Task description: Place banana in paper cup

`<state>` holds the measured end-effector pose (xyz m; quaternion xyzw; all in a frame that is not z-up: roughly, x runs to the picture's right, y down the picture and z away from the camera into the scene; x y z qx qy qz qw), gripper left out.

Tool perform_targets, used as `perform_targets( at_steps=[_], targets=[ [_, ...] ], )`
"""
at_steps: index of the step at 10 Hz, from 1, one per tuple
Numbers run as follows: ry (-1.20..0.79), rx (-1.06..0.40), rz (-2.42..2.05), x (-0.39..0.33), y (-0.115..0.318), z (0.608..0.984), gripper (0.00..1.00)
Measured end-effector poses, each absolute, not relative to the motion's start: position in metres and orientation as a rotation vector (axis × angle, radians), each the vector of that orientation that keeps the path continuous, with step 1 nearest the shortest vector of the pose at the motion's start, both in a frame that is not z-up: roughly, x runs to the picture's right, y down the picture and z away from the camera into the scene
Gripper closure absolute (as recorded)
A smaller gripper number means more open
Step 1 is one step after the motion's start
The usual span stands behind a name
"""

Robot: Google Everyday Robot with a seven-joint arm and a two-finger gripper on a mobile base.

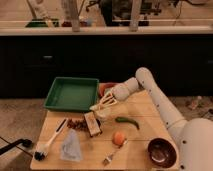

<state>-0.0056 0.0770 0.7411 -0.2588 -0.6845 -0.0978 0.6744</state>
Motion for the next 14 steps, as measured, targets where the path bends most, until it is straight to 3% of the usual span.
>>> perform_targets(
  at_steps=[14],
  targets=[
    [-1.633, -0.635, -0.198, 0.008, 0.090, 0.759, 1.00]
  ],
)
